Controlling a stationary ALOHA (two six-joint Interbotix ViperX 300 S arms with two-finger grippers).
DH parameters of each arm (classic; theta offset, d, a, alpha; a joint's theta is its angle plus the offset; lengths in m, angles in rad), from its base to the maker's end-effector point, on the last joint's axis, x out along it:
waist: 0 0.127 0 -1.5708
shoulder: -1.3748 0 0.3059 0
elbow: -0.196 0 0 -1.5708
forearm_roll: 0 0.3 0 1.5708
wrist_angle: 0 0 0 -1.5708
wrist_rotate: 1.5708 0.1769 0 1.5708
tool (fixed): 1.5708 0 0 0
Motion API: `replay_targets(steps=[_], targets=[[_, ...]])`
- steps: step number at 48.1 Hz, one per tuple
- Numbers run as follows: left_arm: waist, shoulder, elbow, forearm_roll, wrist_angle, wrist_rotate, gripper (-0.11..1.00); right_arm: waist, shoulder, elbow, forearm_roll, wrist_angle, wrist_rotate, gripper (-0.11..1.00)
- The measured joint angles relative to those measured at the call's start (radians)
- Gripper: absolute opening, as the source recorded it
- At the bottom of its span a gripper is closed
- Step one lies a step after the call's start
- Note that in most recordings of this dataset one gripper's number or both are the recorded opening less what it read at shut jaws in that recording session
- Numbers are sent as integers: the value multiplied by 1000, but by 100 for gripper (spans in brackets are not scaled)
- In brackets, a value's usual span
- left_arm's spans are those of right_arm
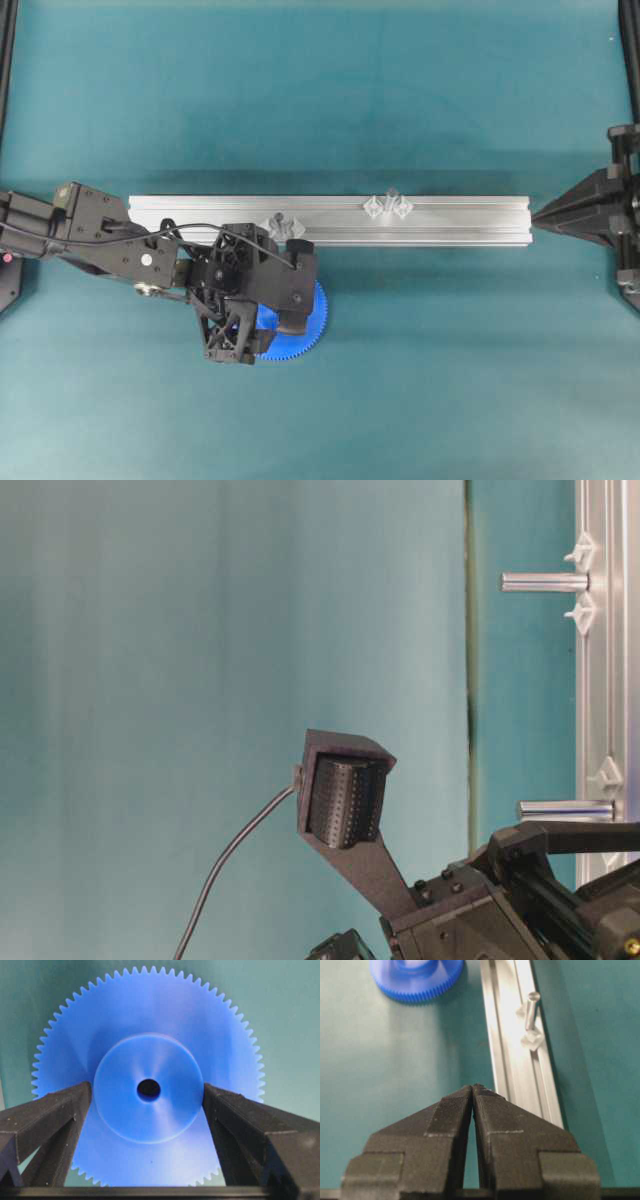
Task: Find the location of the shaft and insert the large gear.
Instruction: 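Lift the blue gear and carry it over the rail toward the shafts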
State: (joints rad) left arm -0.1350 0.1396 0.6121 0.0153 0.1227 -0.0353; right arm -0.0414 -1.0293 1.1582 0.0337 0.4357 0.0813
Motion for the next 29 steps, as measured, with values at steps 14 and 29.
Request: replay_targets(steps=[14,29], targets=[[-3,6,-6,0,-2,-2,92,0,-17,-2,0,20,0,14],[-3,8,-9,0,0,-8,92,-2,-18,-2,0,44,0,14]])
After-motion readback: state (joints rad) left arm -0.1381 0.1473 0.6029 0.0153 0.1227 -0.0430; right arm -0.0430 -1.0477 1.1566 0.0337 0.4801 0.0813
